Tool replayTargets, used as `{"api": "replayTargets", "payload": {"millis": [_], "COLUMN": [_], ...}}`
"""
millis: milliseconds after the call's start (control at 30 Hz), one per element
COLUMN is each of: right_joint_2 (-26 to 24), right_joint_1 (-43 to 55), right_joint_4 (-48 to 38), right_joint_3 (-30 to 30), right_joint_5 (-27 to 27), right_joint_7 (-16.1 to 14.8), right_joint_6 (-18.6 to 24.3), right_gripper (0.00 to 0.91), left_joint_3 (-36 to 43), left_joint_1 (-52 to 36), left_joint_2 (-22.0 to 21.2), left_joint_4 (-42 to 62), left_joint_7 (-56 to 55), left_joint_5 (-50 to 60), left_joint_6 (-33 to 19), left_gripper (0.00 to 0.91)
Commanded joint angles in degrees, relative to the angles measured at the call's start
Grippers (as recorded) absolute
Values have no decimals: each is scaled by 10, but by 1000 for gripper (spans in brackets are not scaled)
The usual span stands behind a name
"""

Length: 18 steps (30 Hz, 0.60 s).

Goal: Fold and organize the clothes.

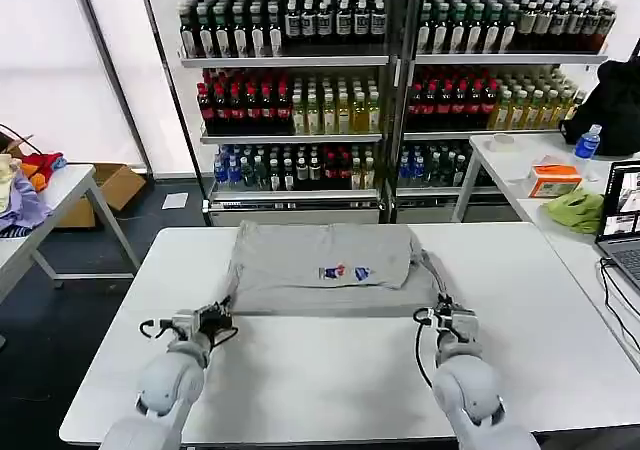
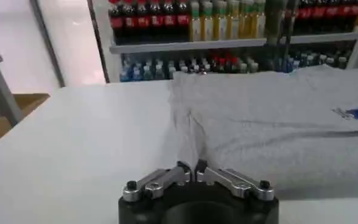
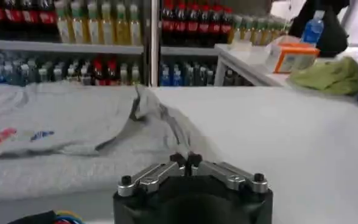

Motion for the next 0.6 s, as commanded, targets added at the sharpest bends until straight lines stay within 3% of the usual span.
{"api": "replayTargets", "payload": {"millis": [33,300,600], "right_joint_2": [-9,3,12], "right_joint_1": [-163,-262,-259], "right_joint_4": [133,158,139], "right_joint_3": [33,36,31], "right_joint_5": [3,-33,-44], "right_joint_7": [-6,19,28], "right_joint_6": [1,7,13], "right_gripper": [0,0,0], "left_joint_3": [-28,-29,-22], "left_joint_1": [252,328,328], "left_joint_2": [8,-13,-33], "left_joint_4": [-229,-244,-225], "left_joint_7": [-11,-11,-9], "left_joint_5": [9,40,55], "left_joint_6": [-29,-55,-58], "left_gripper": [10,10,10]}}
